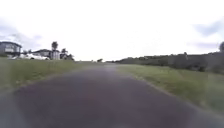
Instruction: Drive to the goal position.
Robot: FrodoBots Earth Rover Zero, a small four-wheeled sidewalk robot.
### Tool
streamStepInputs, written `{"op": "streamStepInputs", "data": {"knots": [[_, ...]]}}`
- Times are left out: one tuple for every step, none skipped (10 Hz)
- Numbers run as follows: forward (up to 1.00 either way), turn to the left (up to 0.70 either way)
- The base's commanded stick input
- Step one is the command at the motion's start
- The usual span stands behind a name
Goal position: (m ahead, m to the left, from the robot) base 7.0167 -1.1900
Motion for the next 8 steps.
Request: {"op": "streamStepInputs", "data": {"knots": [[0.7, 0.0], [0.7, 0.0], [0.7, 0.0], [0.7, 0.0], [0.7, 0.0], [0.7, 0.0], [0.7, 0.0], [0.7, 0.0]]}}
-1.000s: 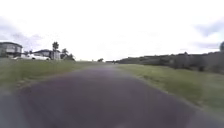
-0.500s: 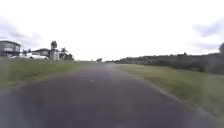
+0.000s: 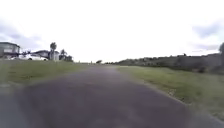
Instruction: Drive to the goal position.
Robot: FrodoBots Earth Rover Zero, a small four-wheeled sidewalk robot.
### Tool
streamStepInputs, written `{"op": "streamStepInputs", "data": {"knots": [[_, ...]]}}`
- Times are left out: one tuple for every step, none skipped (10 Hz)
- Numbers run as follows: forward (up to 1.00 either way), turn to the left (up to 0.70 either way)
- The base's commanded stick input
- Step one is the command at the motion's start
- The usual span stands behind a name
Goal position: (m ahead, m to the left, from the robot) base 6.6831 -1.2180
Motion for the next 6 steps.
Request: {"op": "streamStepInputs", "data": {"knots": [[0.7, 0.0], [0.7, 0.0], [0.7, 0.0], [0.7, 0.0], [0.7, 0.0], [0.7, 0.0]]}}
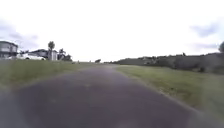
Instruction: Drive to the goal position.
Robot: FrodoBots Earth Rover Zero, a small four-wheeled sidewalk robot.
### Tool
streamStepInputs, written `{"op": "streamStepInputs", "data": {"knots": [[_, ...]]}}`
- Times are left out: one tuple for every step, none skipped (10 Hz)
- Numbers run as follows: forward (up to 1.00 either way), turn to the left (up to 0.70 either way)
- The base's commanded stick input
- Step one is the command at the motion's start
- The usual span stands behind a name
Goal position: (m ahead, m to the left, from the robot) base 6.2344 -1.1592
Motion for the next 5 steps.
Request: {"op": "streamStepInputs", "data": {"knots": [[0.7, 0.0], [0.7, 0.0], [0.7, 0.14], [0.7, 0.35], [0.7, 0.35]]}}
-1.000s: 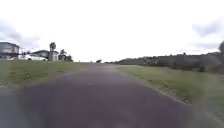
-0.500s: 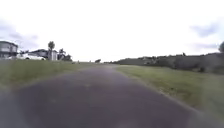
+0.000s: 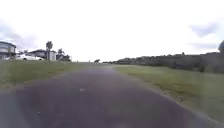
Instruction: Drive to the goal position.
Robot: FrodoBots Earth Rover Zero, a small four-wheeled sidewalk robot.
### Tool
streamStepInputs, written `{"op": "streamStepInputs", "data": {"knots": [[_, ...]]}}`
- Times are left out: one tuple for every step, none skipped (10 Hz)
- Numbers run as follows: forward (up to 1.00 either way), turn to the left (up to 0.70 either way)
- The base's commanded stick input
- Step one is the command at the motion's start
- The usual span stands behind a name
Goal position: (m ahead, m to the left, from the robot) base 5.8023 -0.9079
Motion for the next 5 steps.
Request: {"op": "streamStepInputs", "data": {"knots": [[0.7, 0.35], [0.7, 0.35], [0.7, 0.35], [0.7, 0.35], [0.7, 0.32]]}}
